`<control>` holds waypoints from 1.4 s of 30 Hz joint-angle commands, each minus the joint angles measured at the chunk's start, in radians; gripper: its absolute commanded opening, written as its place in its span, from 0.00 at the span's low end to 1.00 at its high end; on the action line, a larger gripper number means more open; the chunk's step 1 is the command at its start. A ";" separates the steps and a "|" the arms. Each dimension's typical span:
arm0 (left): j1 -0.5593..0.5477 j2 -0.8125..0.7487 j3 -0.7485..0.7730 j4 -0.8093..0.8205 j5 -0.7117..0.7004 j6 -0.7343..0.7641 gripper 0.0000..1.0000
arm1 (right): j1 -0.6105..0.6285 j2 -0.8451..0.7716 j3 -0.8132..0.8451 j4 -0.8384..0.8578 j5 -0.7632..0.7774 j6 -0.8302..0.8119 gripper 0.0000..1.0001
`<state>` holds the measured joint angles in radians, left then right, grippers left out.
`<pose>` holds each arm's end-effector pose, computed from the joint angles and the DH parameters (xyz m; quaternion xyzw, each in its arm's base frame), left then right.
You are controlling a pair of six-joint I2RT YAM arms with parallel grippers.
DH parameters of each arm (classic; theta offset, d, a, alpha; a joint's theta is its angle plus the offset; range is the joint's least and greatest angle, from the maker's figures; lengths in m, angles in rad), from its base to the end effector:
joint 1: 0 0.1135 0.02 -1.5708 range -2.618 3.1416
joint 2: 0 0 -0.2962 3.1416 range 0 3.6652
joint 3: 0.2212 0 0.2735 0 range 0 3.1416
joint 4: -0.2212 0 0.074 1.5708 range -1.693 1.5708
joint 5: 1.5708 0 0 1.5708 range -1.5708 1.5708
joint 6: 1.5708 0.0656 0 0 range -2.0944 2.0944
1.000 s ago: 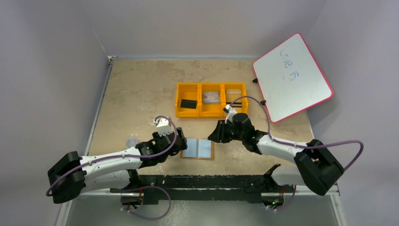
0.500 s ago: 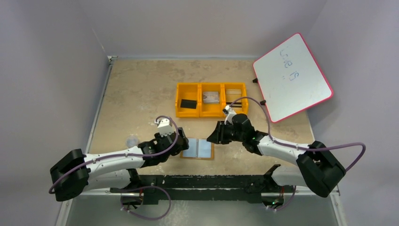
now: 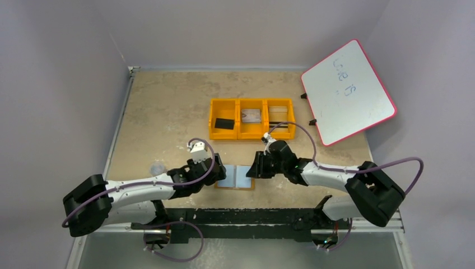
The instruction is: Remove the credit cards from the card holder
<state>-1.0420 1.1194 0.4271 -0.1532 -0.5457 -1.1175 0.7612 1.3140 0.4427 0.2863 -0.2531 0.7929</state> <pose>0.1408 -0.1735 0.1586 -0.1295 0.8961 -0.1825 0.3833 0.1893 0.2031 0.1585 -0.0459 0.8748 0.4084 0.2567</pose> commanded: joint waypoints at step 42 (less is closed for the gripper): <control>0.000 -0.045 0.069 -0.016 -0.008 0.080 0.57 | 0.051 -0.105 0.296 -0.313 0.434 -0.200 0.33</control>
<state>-1.0412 1.1355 0.4206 -0.1062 -0.4824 -1.0615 0.8124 1.2678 0.6590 0.1307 -0.0845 0.6430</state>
